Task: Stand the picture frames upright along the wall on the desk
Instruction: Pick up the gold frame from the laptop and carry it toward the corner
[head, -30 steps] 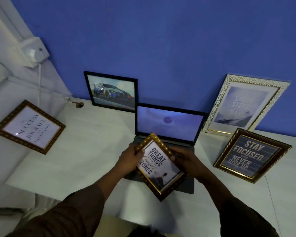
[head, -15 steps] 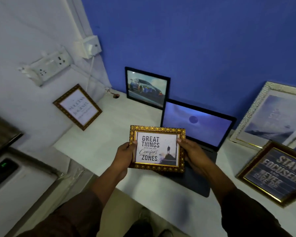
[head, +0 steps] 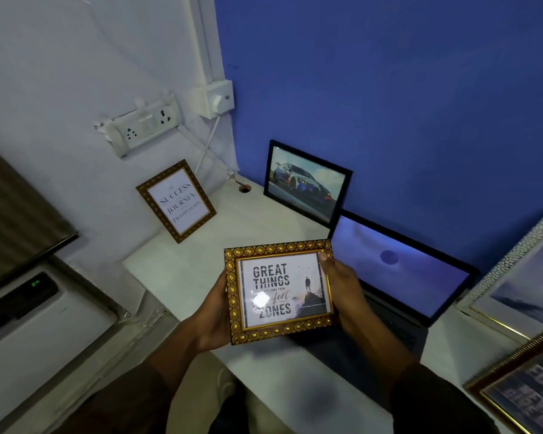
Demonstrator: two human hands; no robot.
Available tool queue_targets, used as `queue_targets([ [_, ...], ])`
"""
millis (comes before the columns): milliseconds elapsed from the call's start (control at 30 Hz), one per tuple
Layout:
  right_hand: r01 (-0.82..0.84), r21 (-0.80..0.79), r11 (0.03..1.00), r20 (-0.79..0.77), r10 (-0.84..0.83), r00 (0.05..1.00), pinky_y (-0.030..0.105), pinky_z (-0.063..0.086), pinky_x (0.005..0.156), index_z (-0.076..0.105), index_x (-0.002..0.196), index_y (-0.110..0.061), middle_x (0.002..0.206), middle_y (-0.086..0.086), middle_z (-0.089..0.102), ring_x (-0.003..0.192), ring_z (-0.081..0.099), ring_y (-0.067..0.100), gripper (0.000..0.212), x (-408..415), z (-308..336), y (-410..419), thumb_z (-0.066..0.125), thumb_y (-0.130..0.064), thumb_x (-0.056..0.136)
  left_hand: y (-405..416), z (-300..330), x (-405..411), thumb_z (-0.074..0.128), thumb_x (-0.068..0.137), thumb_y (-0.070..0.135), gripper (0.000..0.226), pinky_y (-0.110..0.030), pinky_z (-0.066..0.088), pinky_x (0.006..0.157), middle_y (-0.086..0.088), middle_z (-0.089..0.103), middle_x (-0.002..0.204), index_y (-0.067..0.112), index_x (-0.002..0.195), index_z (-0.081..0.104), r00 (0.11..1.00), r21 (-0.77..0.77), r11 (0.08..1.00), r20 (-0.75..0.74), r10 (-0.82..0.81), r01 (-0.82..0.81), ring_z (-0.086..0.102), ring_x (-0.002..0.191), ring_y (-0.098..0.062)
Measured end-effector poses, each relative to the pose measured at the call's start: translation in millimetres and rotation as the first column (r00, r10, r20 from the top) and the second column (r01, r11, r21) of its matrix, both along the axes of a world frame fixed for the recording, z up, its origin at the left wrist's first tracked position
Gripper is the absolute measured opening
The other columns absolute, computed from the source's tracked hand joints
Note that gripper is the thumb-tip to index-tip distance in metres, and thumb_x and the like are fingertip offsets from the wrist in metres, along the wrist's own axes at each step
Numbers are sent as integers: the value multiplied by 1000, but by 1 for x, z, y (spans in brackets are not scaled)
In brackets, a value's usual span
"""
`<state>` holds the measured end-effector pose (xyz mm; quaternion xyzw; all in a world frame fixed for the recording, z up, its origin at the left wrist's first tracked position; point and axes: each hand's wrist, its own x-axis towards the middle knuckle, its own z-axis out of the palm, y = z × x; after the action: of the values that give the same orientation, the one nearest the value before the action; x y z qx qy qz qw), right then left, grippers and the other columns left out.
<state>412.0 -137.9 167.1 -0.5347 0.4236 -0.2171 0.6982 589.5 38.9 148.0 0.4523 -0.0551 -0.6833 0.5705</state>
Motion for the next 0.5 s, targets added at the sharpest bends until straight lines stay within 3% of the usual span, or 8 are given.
queue_targets([
  [167,-15,-31,999,-50,13,999,47,63,84,71,113,-16,97,6,81,87,79,25,38,36,4,-18,48,-44,103,-25,6,39,35,95,76,81,-62,27,123,-17,55,152,19,148,57,1000,6,1000,29,12,-12,51,141,-41],
  [267,-33,-78,996,-63,28,998,43,63,80,70,113,-16,97,5,81,86,79,24,38,58,4,-28,46,-45,104,-37,13,62,36,96,74,78,-61,31,121,-17,59,148,18,144,62,998,9,999,30,47,-47,55,137,-41],
  [367,-32,-94,995,-83,25,996,46,61,86,70,113,-16,99,6,81,90,79,25,39,86,-2,-36,45,-45,104,-49,10,91,36,94,75,79,-62,33,120,-17,62,145,19,141,65,998,21,998,47,52,-53,57,136,-41],
  [500,-21,-82,996,-120,11,993,42,60,88,69,117,-17,104,3,80,98,77,23,41,125,-12,-51,46,-48,104,-69,-1,131,33,99,69,72,-63,37,116,-17,67,139,18,135,70,987,57,994,139,84,-93,61,131,-41],
])
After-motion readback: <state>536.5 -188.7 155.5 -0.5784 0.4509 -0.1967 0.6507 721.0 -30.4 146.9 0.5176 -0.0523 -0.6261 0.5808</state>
